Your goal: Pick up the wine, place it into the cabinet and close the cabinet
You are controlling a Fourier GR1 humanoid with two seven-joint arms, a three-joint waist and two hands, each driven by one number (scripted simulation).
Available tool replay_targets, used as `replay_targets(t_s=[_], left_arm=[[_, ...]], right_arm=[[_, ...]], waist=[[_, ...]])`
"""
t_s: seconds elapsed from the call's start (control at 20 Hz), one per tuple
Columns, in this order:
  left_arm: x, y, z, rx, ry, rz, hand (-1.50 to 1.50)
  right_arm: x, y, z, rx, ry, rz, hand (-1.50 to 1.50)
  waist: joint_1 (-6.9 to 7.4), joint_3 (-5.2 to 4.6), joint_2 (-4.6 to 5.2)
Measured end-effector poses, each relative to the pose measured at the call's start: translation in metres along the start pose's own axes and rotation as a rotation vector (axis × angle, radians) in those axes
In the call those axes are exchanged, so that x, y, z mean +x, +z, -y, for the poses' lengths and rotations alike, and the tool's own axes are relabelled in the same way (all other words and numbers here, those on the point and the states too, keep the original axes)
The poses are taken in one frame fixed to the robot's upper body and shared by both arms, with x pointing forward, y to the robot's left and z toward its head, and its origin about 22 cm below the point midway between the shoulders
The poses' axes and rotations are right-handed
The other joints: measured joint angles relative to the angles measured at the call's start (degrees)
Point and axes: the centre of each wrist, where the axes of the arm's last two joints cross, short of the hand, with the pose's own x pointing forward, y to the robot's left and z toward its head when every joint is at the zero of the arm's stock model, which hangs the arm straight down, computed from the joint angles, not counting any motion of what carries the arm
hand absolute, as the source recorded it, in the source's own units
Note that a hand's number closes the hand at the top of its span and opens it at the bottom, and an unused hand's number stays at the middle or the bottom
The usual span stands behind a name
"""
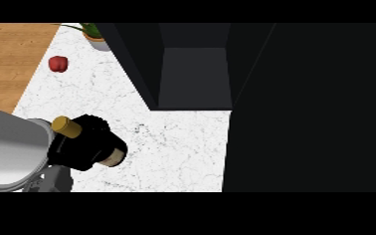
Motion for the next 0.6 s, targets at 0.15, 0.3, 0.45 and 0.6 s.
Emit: replay_targets(t_s=[0.15, 0.3, 0.45, 0.6], left_arm=[[0.001, 0.012, 0.001, 0.092, -0.06, 0.08, 1.5], [-0.001, 0.015, 0.009, 0.152, -0.124, 0.143, 1.5], [0.0, 0.023, 0.016, 0.195, -0.168, 0.194, 1.5], [0.001, 0.028, 0.02, 0.231, -0.222, 0.238, 1.5]], right_arm=[[-0.002, 0.001, 0.001, -0.003, 0.004, 0.001, -1.5], [-0.002, 0.0, 0.002, -0.004, 0.013, 0.014, -1.5], [-0.004, 0.001, 0.002, -0.004, 0.009, 0.011, -1.5], [-0.003, 0.001, 0.006, -0.009, 0.023, 0.007, -1.5]], waist=[[0.15, 0.1, -0.15], [0.08, 0.13, -0.13], [0.14, 0.13, -0.1], [0.1, 0.03, 0.0]])
